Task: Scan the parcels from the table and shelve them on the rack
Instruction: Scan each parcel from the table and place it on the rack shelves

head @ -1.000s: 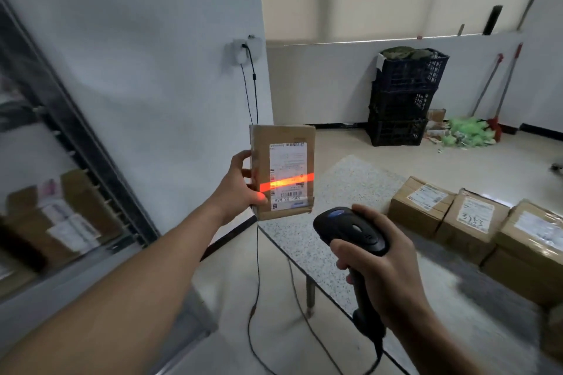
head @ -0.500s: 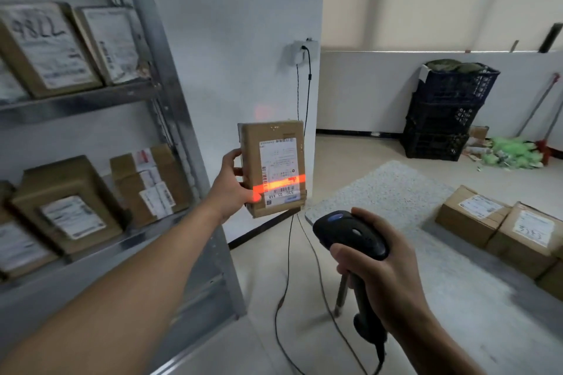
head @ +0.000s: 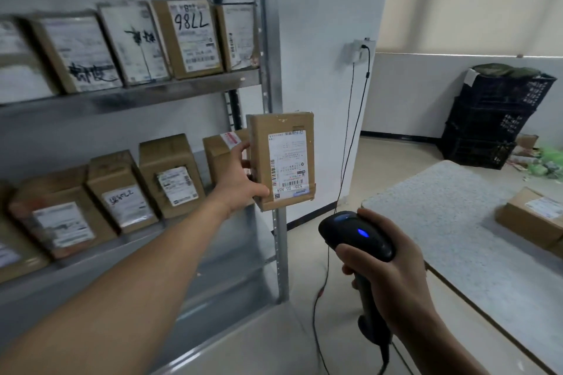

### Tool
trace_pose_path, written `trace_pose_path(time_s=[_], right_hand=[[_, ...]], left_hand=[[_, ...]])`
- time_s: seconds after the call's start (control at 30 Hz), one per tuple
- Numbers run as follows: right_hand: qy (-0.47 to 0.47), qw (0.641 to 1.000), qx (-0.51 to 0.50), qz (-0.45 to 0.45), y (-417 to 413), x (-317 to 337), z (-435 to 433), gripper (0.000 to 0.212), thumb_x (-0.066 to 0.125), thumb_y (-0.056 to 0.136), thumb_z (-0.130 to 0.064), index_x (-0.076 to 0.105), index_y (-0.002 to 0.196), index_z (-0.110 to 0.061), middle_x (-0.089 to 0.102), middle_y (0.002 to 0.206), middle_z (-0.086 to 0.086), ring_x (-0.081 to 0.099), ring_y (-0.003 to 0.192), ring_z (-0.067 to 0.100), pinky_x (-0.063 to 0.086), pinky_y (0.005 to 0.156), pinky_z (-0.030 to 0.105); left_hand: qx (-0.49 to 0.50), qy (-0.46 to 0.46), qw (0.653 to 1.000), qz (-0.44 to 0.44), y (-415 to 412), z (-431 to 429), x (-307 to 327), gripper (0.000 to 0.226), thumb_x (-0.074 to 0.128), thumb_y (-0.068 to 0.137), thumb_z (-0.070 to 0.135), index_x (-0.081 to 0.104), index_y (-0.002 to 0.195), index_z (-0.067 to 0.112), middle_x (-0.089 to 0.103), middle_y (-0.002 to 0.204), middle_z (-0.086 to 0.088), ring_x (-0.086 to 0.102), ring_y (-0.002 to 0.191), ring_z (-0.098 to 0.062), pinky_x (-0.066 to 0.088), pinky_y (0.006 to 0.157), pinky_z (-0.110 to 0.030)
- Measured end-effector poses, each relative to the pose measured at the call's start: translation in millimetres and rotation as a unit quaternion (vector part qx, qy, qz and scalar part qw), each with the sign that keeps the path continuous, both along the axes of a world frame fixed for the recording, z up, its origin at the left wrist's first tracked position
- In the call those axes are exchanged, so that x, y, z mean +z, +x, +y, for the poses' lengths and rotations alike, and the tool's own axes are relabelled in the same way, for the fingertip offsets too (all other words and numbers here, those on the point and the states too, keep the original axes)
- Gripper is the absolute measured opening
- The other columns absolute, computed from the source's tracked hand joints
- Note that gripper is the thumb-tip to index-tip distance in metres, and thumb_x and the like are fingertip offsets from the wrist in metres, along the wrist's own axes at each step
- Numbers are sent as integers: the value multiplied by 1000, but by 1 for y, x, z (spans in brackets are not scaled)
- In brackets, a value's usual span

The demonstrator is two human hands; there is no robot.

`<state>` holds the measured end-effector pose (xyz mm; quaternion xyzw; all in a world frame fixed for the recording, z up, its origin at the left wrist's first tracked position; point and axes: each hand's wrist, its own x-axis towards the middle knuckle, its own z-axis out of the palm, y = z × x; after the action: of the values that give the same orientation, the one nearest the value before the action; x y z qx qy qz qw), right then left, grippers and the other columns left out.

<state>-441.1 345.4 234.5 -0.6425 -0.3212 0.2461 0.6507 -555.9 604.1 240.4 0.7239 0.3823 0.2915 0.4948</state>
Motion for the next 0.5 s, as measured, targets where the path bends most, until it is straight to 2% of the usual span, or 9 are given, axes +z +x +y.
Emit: trace_pose_path(time_s=[0.1,0.23,0.33,0.43,0.5], right_hand=[[-3,1000,17,-7,-22,0,5,61,80,54,-25,68,113,-38,75,87,1,73,67,28,59,52,39],[4,999,46,-28,-43,-2,15,67,83,54,-27,69,119,-37,75,95,-5,74,80,22,60,56,34],[11,995,84,-57,-57,2,24,56,84,57,-28,69,104,-53,73,97,-17,72,84,14,62,66,39],[20,989,126,-73,-72,8,36,57,88,63,-23,66,97,-63,73,97,-20,70,85,8,63,73,46],[28,985,157,-67,-83,14,45,56,85,63,-24,66,94,-66,72,96,-22,69,86,5,62,74,44]], left_hand=[[19,1,1000,-1,-31,2,2,111,79,70,-13,21,150,37,58,120,-1,65,102,-17,61,79,-34],[48,-8,999,-9,-70,6,1,111,78,68,-14,22,151,34,59,113,1,65,105,-19,58,92,-48],[72,-13,997,-17,-100,7,2,111,77,66,-16,25,149,35,58,117,1,64,108,-22,58,93,-50],[111,-7,994,-17,-134,5,5,110,77,67,-17,24,151,31,58,122,0,66,104,-18,60,81,-34],[133,-10,991,-19,-159,2,6,110,76,68,-18,24,151,31,58,122,0,66,103,-17,60,73,-30]])
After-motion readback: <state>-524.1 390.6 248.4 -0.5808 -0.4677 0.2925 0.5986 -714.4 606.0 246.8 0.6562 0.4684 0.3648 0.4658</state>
